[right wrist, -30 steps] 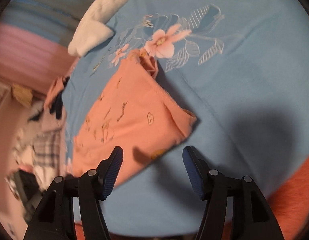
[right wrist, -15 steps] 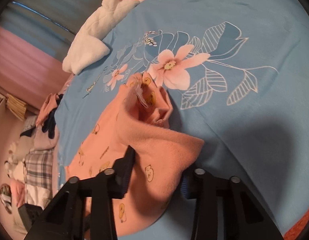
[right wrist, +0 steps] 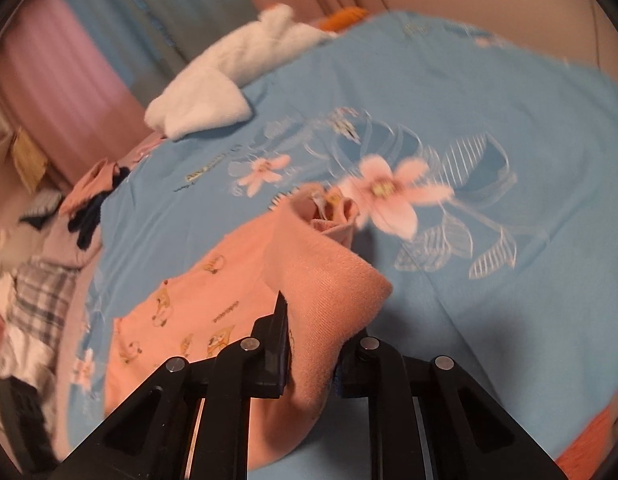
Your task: Fold small clothes
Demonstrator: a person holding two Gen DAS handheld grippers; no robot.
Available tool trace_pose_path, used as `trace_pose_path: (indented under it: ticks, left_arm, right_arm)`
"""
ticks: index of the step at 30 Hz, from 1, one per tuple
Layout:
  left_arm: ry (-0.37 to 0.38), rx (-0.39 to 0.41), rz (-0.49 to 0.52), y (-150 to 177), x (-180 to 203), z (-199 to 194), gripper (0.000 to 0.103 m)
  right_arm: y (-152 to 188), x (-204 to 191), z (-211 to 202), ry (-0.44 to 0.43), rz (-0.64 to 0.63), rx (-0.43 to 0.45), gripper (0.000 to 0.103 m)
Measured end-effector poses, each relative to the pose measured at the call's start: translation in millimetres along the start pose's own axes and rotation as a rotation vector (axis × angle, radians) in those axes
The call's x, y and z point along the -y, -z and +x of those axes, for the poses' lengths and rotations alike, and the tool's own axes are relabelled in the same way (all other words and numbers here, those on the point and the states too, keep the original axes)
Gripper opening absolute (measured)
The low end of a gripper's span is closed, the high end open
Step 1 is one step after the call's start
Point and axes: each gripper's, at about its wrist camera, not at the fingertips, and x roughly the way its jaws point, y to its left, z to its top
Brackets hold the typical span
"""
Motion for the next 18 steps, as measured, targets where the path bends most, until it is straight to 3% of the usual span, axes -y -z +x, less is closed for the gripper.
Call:
trace_pose_path:
  ticks: [9, 18]
  left_arm:
    - [-0.054, 0.096, -0.109, -3.8, -47.0, -47.1, 0.060]
    - [-0.063, 0.111, -0.206, 4.6, -79.7, -63.5, 0.061]
  right_arm:
    - [3.5, -87.9, -13.8, 0.045, -0.416, 0.052, 0.017]
    - [52.7, -156.7, 17.9, -0.053, -0.706, -0.094, 0.017]
